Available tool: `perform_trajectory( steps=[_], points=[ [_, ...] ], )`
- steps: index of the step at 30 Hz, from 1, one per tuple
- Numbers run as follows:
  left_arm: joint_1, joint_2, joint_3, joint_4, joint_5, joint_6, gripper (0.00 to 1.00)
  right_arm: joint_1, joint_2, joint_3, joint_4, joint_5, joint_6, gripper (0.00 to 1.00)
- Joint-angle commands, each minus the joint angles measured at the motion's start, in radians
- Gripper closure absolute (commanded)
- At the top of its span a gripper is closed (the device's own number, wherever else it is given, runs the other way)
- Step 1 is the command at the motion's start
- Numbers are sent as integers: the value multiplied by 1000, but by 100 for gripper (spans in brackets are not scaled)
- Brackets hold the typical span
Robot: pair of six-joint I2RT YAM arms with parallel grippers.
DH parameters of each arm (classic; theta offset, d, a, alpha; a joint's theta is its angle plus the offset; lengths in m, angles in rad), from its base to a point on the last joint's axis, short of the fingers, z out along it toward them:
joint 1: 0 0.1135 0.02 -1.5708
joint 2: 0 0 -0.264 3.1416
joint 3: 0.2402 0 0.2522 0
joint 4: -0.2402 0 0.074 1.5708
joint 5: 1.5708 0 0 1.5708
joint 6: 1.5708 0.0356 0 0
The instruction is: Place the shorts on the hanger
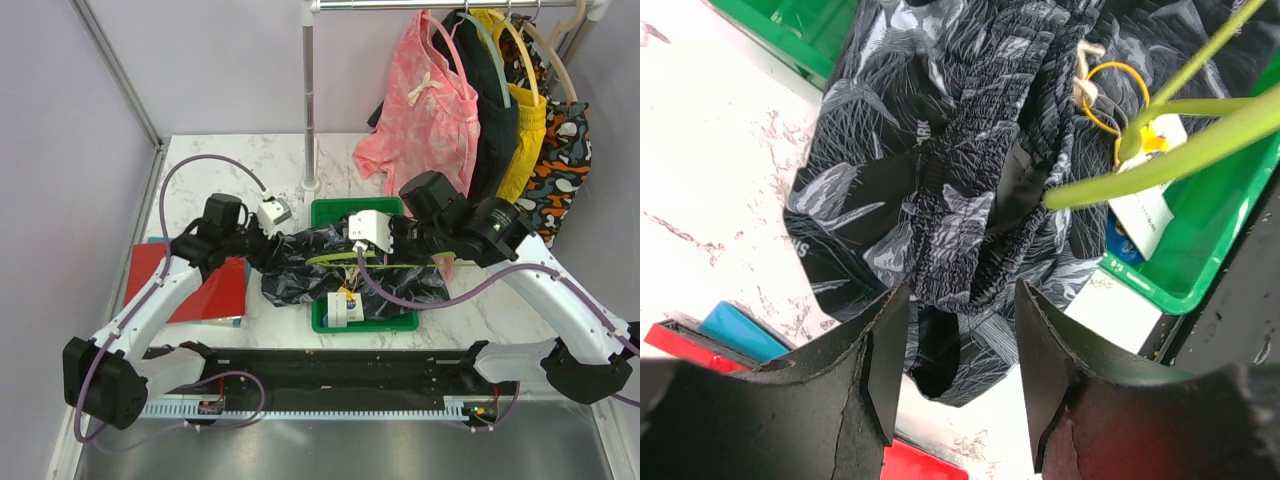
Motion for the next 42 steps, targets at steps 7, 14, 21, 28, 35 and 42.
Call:
perform_trajectory(
  steps=[7,14,21,28,35,42],
  points=[
    [-64,48,24,57,-153,-43,45,-39,6,-50,83,27,-22,100],
    [-102,112,28,79,-171,-54,44,-39,-5,-34,22,-31,-25,100],
    [-128,141,34,80,-200,-45,54,-39,3,-62,-35,-90,-51,100],
    [-128,109,43,48,-139,-20,98,-36,20,-51,-96,-160,-95,100],
    [-170,39,55,0,-139,27,98,-37,-8,-17,79,-62,-33,100],
    [-176,36,96,-39,-147,39,98,-39,1,-31,100,-67,-60,100]
  ],
)
